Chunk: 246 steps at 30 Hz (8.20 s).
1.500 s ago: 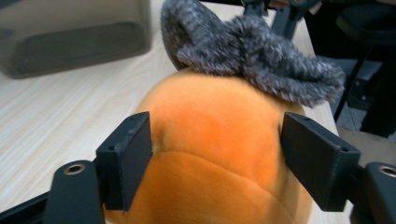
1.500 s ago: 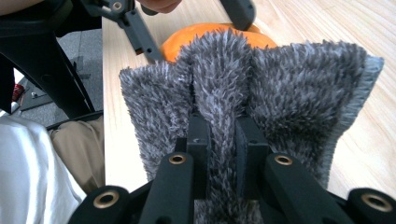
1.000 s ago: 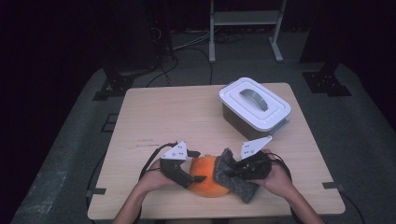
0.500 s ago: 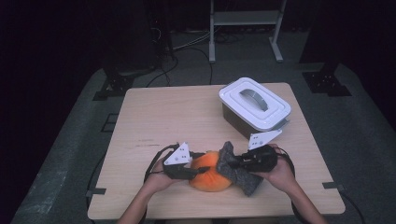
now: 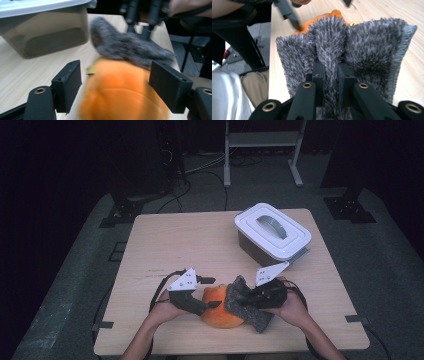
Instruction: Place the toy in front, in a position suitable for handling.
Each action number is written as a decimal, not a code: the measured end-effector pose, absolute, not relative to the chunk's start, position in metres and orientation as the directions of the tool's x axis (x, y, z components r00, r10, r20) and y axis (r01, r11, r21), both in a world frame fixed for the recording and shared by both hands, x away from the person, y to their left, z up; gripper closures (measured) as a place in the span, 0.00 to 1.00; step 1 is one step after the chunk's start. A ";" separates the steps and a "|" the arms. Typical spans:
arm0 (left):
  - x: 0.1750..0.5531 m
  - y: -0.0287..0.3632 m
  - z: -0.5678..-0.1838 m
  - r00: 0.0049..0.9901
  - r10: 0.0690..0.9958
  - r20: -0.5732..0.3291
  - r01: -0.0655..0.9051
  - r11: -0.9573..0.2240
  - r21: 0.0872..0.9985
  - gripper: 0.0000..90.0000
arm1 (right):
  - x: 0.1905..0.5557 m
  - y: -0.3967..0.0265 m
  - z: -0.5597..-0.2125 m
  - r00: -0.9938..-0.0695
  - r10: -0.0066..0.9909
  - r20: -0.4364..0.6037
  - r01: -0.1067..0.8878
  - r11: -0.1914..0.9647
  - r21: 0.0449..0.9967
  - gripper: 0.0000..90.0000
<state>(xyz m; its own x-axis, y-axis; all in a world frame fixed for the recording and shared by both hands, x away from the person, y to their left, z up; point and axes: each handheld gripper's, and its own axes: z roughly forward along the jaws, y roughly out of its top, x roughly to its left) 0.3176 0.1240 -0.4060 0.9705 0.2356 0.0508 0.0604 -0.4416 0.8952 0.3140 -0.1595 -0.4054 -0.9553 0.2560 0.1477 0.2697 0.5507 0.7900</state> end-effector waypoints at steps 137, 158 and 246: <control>0.326 0.102 -0.418 0.958 0.283 -0.053 0.173 -0.418 0.892 0.50 | 0.283 -0.202 -0.405 -0.905 0.424 0.035 0.290 0.555 0.780 0.87; 0.326 0.109 -0.421 0.963 0.264 -0.056 0.179 -0.472 0.863 0.41 | 0.300 -0.176 -0.398 -0.930 0.356 0.088 0.294 0.579 0.761 0.87; 0.315 0.106 -0.417 0.992 0.121 -0.016 0.077 -0.517 0.852 0.42 | 0.309 -0.172 -0.379 -0.949 0.307 0.076 0.254 0.597 0.761 0.87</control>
